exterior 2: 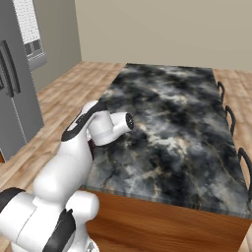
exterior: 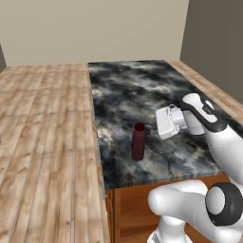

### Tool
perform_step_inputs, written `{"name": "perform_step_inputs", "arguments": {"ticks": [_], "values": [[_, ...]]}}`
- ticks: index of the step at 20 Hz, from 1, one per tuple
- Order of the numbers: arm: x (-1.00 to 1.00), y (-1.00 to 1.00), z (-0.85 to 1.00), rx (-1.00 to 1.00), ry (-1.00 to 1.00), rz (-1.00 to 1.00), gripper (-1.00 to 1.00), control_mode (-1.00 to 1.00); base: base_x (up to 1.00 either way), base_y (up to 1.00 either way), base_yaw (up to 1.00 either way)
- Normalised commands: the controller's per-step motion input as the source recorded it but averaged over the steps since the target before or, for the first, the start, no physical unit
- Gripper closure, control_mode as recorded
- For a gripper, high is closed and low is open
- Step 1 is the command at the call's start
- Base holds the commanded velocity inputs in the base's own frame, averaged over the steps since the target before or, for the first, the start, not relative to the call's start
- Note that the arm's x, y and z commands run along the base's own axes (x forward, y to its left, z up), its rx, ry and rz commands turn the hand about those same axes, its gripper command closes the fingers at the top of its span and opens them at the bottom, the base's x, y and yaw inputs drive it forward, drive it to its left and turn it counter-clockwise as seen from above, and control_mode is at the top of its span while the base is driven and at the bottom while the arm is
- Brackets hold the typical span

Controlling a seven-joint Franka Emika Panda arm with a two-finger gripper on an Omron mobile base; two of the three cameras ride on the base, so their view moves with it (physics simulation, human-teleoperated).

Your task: Pick the juice, can, juice from the counter and place them in the open cabinet.

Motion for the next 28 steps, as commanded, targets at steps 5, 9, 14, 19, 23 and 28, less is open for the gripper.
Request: {"name": "perform_step_inputs", "arguments": {"ticks": [5, 9, 14, 19, 23, 28], "values": [[0.03, 0.01, 0.0, 0.03, 0.14, 0.0, -1.0, -1.0, 0.0, 0.0, 0.0], [0.0, 0.0, -0.03, 0.01, 0.05, 0.0, -1.0, -1.0, 0.0, 0.0, 0.0], [0.0, 0.01, -0.03, 0.0, 0.0, 0.0, -1.0, -1.0, 0.0, 0.0, 0.0], [0.0, 0.01, -0.07, 0.0, -0.03, 0.0, -1.0, -1.0, 0.0, 0.0, 0.0], [0.0, 0.0, -0.11, 0.0, -0.01, 0.0, -1.0, -1.0, 0.0, 0.0, 0.0], [0.0, 0.0, -0.14, 0.0, 0.0, 0.0, -1.0, -1.0, 0.0, 0.0, 0.0]]}}
